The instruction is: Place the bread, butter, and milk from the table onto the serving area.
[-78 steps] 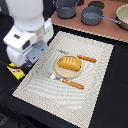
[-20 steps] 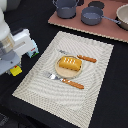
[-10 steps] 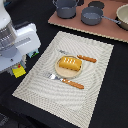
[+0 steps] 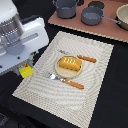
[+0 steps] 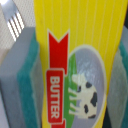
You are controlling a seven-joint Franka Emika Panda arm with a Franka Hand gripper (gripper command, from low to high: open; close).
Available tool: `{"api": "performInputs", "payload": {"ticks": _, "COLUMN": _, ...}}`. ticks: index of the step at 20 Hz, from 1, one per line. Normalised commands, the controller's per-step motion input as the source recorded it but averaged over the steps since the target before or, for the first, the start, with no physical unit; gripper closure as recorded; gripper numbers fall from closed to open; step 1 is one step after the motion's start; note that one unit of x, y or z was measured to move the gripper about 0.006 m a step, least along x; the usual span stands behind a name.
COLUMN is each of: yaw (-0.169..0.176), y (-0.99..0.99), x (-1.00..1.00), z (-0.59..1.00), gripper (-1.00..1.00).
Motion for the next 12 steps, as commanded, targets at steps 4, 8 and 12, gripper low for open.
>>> {"api": "performInputs", "payload": {"ticks": 4, "yaw": 0.0, "y": -0.33, "x": 1.0, "z": 0.04, "gripper": 1.0}}
{"api": "performInputs", "payload": {"ticks": 8, "yaw": 0.0, "y": -0.34, "x": 1.0, "z": 0.0, "gripper": 1.0}}
{"api": "performInputs", "payload": {"ticks": 12, "yaw": 0.0, "y": -0.28, "x": 1.0, "z": -0.01, "gripper": 1.0}}
